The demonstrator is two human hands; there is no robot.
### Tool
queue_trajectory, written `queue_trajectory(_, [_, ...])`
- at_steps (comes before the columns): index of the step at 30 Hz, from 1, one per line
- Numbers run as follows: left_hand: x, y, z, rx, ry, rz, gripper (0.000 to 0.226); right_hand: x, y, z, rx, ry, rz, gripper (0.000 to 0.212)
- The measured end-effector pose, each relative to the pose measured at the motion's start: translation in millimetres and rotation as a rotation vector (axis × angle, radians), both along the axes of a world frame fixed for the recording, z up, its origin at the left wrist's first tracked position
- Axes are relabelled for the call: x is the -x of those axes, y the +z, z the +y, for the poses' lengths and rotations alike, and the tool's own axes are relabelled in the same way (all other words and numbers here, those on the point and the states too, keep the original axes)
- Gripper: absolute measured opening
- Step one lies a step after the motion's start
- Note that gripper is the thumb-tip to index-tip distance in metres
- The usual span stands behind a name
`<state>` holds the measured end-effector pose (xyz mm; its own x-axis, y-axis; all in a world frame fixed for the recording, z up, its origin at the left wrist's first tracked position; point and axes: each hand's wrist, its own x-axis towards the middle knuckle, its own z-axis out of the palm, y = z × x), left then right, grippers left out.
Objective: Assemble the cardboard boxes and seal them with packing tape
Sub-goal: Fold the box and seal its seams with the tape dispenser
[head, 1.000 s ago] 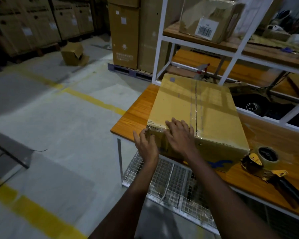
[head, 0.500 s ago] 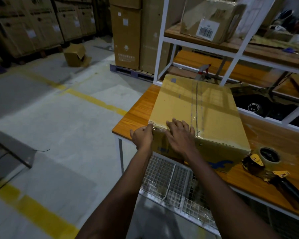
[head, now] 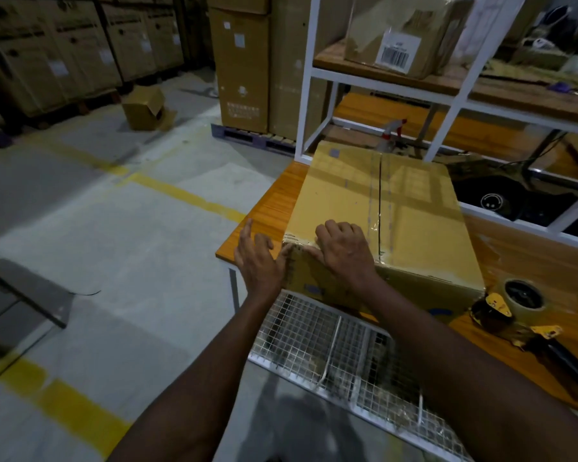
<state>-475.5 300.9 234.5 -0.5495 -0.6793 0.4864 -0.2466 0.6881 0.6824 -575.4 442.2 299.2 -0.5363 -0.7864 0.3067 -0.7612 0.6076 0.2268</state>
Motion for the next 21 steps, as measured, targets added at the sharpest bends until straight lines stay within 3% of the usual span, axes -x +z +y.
queue_trajectory(3, [1.1, -1.7, -20.3, 0.18, -0.103, -0.051, 0.049, 0.9, -9.3, -0.3, -0.015, 0.039, 0.057, 0.046])
queue_trajectory(7, [9.9, 5.9, -44.0, 0.43, -0.367, -0.252, 0.066, 4.7, -17.4, -0.4, 0.019, 0.089, 0.144, 0.044])
queue_trajectory(13, [21.6, 9.1, -57.0, 0.504, -0.539, -0.384, 0.066, 1.6, -38.5, 7.9, 0.11, 0.08, 0.224, 0.041])
queue_trajectory(17, [20.3, 13.0, -55.3, 0.517, -0.536, -0.405, 0.062, 4.5, -49.0, 24.4, 0.219, 0.079, 0.16, 0.039])
queue_trajectory(21, [21.3, 20.6, -48.0, 0.556, -0.503, -0.363, 0.061, -13.0, -62.8, 50.9, 0.396, -0.145, -0.041, 0.058])
